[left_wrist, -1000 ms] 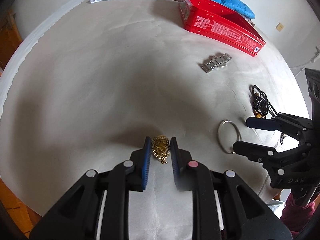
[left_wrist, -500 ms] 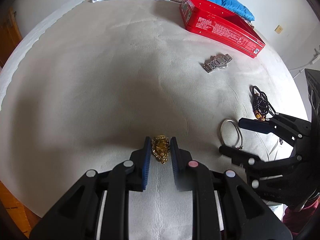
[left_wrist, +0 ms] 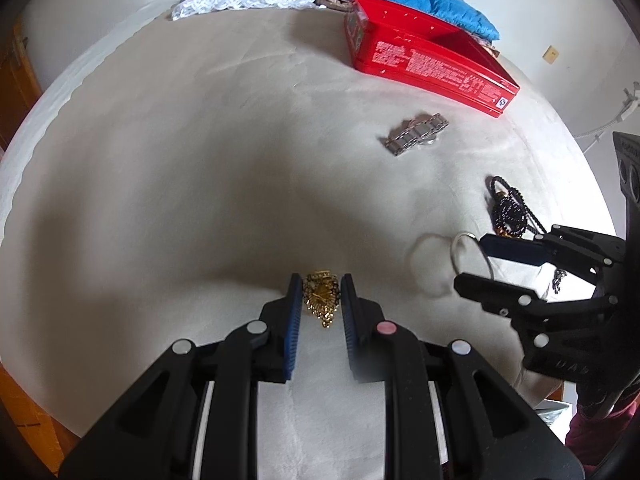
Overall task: Organize jewelry
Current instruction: 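Grasp and lift the silver bangle with the right tool while the left tool holds the pendant, then carry the pendant and bangle over the red box and open both tools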
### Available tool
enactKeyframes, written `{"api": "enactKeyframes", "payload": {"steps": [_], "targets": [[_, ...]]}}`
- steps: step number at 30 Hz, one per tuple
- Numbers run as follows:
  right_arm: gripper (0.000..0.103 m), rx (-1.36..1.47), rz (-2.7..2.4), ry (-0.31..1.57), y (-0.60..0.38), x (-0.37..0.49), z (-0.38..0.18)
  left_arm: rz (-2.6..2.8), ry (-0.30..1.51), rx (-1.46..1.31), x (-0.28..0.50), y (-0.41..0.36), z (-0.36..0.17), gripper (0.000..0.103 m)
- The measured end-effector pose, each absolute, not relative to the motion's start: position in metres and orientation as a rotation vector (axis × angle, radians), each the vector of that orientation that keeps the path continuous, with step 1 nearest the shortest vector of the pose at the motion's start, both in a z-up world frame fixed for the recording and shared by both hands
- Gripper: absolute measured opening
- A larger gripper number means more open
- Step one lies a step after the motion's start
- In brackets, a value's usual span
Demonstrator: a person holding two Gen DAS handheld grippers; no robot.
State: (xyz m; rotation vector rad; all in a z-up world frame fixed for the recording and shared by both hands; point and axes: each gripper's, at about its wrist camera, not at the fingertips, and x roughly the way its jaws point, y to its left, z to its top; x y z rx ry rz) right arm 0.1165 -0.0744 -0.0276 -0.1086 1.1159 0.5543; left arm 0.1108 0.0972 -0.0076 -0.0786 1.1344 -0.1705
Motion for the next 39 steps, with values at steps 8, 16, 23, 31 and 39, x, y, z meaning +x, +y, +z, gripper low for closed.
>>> {"api": "enactKeyframes", "payload": {"steps": [8, 16, 23, 31, 39], "targets": [[0.046, -0.031, 0.495, 1.049, -0.113, 0.127, -0.004, -0.205, 1.101, -0.044, 0.13, 0.069, 0.004, 0.018], [0.046, 0.063, 0.42, 0.95, -0.153, 0.171, 0.03, -0.238, 1.022, 0.002, 0.17, 0.028, 0.034, 0.018], [0.046, 0.114, 0.313, 0.879, -0.19, 0.227, 0.059, -0.247, 0.947, -0.018, 0.234, -0.005, 0.066, 0.018], [0.046, 0.201, 0.265, 0.895, -0.215, 0.307, 0.05, -0.247, 0.902, -0.095, 0.327, -0.029, 0.075, 0.018], [0.046, 0.18, 0.23, 0.92, -0.218, 0.348, 0.021, -0.289, 0.942, -0.142, 0.389, -0.051, 0.048, 0.02]]}}
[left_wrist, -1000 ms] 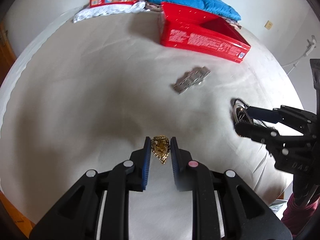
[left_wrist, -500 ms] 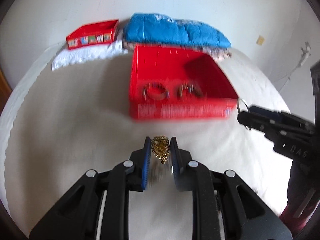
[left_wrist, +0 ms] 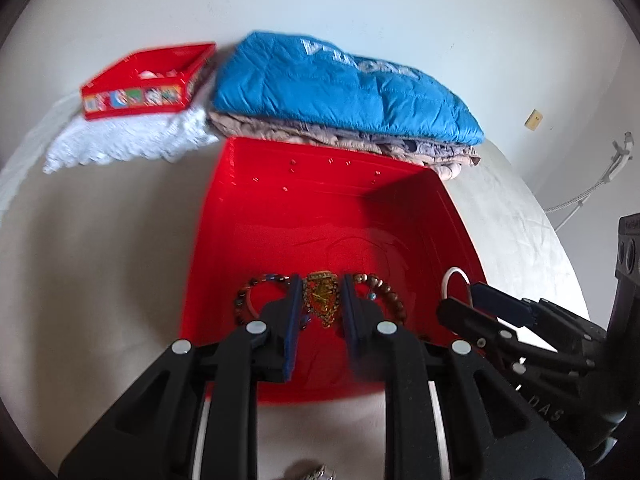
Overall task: Organize jewelry
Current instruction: 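Carry the pendant and bangle over the red box and open both tools, then withdraw both tools from the red box back over the bed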
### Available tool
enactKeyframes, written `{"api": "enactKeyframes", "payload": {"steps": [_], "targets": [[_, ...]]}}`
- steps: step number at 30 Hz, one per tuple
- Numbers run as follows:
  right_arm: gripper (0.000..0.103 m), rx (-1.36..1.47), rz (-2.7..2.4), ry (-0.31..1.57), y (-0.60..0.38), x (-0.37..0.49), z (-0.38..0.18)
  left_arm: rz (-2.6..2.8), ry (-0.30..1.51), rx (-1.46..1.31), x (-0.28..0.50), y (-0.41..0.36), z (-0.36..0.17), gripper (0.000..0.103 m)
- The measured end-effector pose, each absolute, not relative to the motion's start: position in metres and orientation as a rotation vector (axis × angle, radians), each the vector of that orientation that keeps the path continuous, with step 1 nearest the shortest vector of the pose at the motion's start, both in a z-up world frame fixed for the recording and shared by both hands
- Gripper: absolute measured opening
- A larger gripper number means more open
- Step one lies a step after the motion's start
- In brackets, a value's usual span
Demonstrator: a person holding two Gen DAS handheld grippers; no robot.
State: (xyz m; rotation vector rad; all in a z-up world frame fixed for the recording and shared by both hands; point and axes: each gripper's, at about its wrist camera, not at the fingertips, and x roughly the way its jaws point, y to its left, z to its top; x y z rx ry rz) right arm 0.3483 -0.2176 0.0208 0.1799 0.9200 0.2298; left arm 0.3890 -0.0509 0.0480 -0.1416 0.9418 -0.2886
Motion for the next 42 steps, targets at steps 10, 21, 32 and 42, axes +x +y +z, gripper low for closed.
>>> {"api": "enactKeyframes", "payload": {"steps": [10, 21, 32, 42], "targets": [[0.084, 0.248, 0.22, 0.843, -0.243, 0.341, 0.03, -0.287, 0.901, -0.124, 0.38, -0.042, 0.053, 0.064], [0.1, 0.295, -0.003, 0.844, -0.264, 0.301, 0.044, -0.184, 0.846, -0.044, 0.315, -0.024, 0.077, 0.089], [0.1, 0.103, 0.08, 0.71, -0.229, 0.231, 0.031, -0.121, 0.866, -0.004, 0.242, -0.003, 0.04, 0.092], [0.099, 0.016, -0.009, 0.769, -0.215, 0.213, -0.01, -0.055, 0.842, -0.045, 0.211, 0.019, 0.011, 0.093]]}}
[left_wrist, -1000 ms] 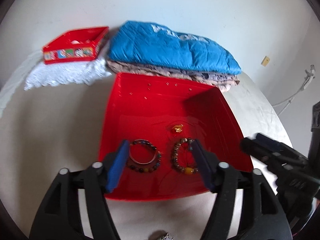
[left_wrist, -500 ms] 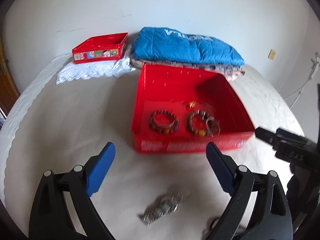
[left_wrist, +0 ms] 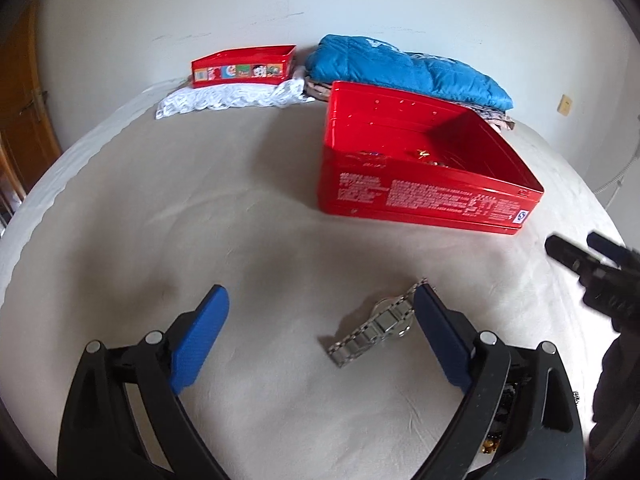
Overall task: Organize jewelry
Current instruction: 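Withdraw both tools from the red box back over the bed, then grasp the black bead necklace by its cord with the right tool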
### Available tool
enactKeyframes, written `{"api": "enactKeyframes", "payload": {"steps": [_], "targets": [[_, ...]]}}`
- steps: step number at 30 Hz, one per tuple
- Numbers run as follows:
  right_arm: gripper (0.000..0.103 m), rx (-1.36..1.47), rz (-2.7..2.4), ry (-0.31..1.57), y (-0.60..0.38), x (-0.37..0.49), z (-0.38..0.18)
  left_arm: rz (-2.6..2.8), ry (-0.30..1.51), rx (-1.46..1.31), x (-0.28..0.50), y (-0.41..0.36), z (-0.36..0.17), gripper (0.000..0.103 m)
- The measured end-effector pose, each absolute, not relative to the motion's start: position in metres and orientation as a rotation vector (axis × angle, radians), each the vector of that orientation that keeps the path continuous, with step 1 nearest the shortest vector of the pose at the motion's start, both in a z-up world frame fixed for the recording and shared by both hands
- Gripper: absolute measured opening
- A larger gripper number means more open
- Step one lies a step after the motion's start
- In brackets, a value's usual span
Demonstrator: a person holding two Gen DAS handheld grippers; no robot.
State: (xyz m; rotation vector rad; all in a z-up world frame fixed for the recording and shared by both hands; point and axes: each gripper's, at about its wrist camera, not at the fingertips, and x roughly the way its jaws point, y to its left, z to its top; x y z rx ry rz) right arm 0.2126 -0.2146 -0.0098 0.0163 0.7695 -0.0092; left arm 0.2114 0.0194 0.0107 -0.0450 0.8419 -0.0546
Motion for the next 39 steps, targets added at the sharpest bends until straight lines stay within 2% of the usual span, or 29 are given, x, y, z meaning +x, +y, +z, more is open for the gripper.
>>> {"api": "enactKeyframes", "payload": {"steps": [5, 12, 15, 20, 31, 39], "targets": [[0.099, 0.016, -0.023, 0.75, -0.219, 0.212, -0.015, -0.05, 0.84, -0.038, 0.212, 0.021, 0.009, 0.093], [0.099, 0.024, 0.046, 0.418, -0.216, 0.164, 0.019, -0.043, 0.736, -0.065, 0.201, 0.024, 0.023, 0.1], [0.099, 0.007, 0.036, 0.392, -0.215, 0.159, 0.023, -0.033, 0.675, -0.074, 0.196, 0.026, 0.03, 0.1], [0.099, 0.067, 0.078, 0.476, -0.223, 0.168, 0.019, -0.055, 0.694, -0.126, 0.198, 0.032, 0.031, 0.1], [0.099, 0.403, 0.275, 0.827, -0.274, 0.177, -0.019, -0.046, 0.706, -0.164, 0.197, 0.044, 0.03, 0.1], [0.099, 0.297, 0.258, 1.045, -0.261, 0.155, -0.034, -0.063, 0.817, -0.09, 0.196, 0.039, 0.012, 0.1]]}}
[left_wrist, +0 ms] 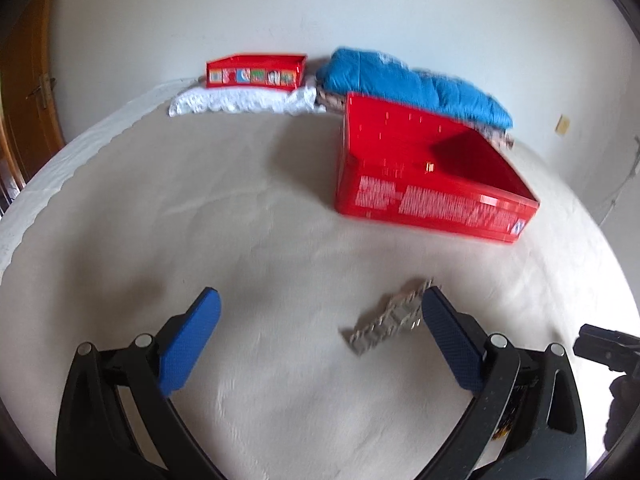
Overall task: Organize jewelry
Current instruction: 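Grasp the black bead necklace by its cord with the right tool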
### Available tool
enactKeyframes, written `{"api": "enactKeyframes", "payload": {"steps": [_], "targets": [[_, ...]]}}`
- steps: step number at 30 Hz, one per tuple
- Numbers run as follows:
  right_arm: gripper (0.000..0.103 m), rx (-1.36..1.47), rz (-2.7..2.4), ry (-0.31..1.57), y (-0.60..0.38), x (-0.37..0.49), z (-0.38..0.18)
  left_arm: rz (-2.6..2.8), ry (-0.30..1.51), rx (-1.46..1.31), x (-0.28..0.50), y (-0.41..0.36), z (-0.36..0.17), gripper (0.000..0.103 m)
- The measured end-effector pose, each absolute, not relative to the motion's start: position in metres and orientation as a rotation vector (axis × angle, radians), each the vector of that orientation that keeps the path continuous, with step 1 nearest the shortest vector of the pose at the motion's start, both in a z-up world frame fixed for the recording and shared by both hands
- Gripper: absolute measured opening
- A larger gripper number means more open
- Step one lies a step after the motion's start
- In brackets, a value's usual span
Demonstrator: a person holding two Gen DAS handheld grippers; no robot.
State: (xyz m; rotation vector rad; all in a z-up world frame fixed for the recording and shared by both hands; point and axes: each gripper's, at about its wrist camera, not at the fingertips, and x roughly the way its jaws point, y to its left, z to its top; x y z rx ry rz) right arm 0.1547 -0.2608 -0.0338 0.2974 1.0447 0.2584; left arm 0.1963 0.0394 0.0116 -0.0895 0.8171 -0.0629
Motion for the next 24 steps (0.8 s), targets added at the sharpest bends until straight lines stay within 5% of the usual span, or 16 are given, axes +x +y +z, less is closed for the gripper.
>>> {"api": "enactKeyframes", "payload": {"steps": [18, 20, 24], "targets": [[0.082, 0.03, 0.359, 1.227, -0.172, 0.155, -0.047, -0.039, 0.88, -0.094, 0.168, 0.064, 0.015, 0.1], [0.071, -0.044, 0.334, 1.225, -0.162, 0.152, -0.046, -0.042, 0.883, -0.099, 0.167, 0.064, 0.015, 0.1], [0.026, -0.065, 0.361, 1.217, -0.155, 0.152, -0.043, -0.058, 0.884, -0.099, 0.164, 0.063, 0.016, 0.1]]}}
